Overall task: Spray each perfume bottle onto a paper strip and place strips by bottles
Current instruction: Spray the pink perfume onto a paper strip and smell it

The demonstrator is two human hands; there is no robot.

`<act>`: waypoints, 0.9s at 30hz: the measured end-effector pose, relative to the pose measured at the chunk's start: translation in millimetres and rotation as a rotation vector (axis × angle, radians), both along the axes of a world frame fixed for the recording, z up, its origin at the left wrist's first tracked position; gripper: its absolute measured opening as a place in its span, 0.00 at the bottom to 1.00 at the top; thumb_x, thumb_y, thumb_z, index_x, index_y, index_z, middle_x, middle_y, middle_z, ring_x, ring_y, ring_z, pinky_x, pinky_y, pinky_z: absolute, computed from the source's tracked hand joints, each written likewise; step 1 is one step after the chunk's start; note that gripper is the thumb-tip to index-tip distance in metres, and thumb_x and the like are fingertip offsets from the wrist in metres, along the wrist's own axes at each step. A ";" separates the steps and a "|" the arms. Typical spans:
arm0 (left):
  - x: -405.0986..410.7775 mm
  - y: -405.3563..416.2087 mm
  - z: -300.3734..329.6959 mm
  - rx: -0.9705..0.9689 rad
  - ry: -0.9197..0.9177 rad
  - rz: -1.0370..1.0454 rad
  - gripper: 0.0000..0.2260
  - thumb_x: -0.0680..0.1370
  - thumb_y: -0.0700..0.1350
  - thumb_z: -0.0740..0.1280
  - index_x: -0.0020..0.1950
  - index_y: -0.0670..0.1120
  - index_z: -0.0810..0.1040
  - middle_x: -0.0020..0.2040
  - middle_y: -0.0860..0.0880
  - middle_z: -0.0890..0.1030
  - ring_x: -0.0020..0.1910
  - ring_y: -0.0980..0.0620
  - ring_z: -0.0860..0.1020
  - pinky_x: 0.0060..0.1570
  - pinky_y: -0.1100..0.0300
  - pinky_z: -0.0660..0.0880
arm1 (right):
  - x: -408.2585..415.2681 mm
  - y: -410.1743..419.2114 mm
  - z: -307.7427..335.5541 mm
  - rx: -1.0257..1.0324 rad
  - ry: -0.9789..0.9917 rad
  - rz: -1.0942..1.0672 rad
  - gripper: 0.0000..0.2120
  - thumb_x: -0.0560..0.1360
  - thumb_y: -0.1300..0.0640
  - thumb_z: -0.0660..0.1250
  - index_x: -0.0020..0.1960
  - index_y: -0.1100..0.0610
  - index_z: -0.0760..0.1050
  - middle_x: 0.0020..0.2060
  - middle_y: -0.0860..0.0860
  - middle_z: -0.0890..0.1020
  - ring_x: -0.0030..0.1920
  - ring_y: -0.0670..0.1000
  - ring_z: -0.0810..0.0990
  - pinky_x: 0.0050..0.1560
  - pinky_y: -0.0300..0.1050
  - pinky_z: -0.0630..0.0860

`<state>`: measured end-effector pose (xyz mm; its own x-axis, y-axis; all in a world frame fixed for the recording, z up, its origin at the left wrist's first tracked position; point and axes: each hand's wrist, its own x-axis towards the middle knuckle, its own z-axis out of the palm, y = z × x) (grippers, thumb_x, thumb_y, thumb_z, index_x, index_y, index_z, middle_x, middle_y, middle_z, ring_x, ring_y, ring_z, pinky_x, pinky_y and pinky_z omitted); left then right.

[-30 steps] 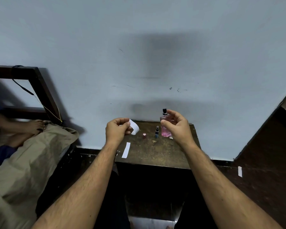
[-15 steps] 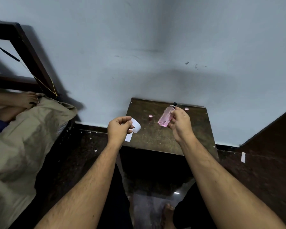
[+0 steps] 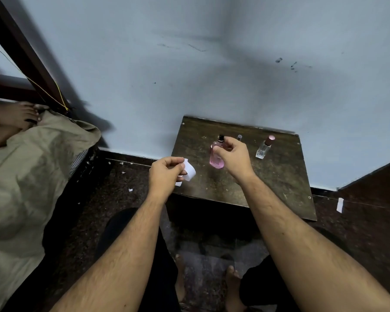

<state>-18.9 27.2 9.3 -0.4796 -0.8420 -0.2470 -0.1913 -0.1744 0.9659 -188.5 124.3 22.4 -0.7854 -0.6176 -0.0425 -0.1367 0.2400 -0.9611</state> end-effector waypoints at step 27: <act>-28.2 -13.1 -14.8 -0.007 -0.036 -0.088 0.11 0.74 0.32 0.70 0.51 0.44 0.74 0.35 0.45 0.81 0.30 0.54 0.81 0.31 0.60 0.78 | -41.5 -70.4 -21.1 0.367 0.325 0.196 0.18 0.71 0.63 0.73 0.59 0.53 0.80 0.53 0.50 0.83 0.53 0.48 0.79 0.60 0.42 0.74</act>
<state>-47.0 14.1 -5.6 -0.5427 -0.7987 -0.2598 -0.2406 -0.1485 0.9592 -230.0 53.9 1.3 -0.6651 -0.7446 -0.0570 -0.4897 0.4925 -0.7195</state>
